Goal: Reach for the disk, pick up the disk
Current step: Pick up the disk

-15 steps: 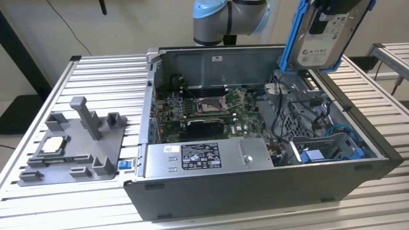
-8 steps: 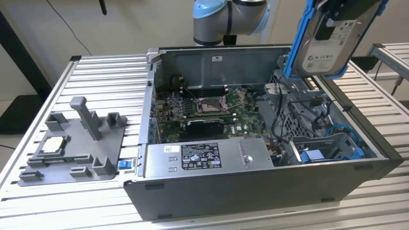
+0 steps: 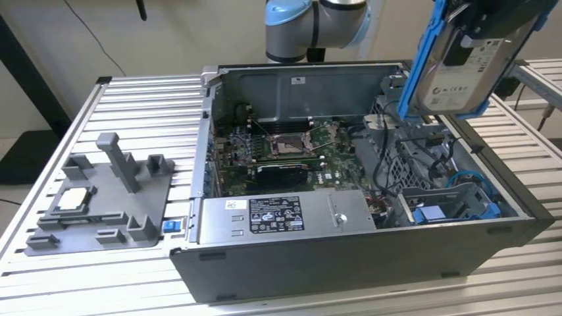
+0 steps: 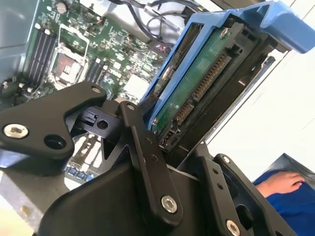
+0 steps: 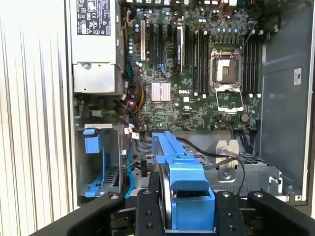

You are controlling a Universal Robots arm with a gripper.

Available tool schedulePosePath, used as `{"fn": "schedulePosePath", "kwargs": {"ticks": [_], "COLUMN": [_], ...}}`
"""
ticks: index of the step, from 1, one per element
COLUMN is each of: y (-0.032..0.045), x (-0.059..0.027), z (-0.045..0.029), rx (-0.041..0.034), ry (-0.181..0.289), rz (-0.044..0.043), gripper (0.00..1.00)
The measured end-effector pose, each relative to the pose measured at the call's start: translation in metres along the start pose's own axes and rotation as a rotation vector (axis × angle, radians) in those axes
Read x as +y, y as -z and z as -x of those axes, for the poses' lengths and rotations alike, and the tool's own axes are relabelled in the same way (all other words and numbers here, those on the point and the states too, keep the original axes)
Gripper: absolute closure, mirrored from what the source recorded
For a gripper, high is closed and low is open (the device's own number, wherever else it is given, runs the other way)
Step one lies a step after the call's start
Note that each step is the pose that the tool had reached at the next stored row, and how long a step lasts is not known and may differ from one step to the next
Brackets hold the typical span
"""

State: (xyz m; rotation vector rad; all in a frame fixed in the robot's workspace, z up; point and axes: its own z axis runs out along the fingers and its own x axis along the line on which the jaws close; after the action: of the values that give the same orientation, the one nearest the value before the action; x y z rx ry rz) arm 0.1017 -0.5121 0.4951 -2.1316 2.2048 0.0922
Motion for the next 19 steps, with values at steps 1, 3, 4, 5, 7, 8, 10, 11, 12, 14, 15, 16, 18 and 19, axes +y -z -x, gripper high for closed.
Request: {"fn": "schedulePosePath", "kwargs": {"ticks": [1,3,4,5,7,8,10,11,12,14,15,16,18,19], "y": [0.0003,0.0009,0.0011,0.0014,0.0018,0.002,0.0022,0.0021,0.002,0.0018,0.0017,0.0011,-0.001,-0.0025], "x": [-0.0001,-0.0004,-0.0005,-0.0006,-0.0008,-0.0009,-0.0011,-0.0012,-0.0013,-0.0015,-0.0016,-0.0017,-0.0018,-0.0019], "z": [-0.0035,-0.0113,-0.0145,-0.0177,-0.0241,-0.0274,-0.0331,-0.0356,-0.0382,-0.0443,-0.0471,-0.0502,-0.0554,-0.0579], "rx": [0.0001,0.0,0.0,0.0001,0.0,0.0,0.0001,0.0001,0.0,0.0001,0.0001,-0.0002,0.0001,0.0001], "ry": [0.0,0.0,0.0,0.0,0.0,0.0,0.0,0.0,0.0,0.0,0.0,0.0,0.0,0.0], "rz": [0.0,0.0,0.0,0.0,0.0,0.0001,0.0001,0.0001,0.0001,0.0002,0.0002,0.0001,0.0002,0.0002], "gripper": [1.0,1.0,1.0,1.0,1.0,1.0,1.0,1.0,1.0,1.0,1.0,1.0,1.0,1.0]}}
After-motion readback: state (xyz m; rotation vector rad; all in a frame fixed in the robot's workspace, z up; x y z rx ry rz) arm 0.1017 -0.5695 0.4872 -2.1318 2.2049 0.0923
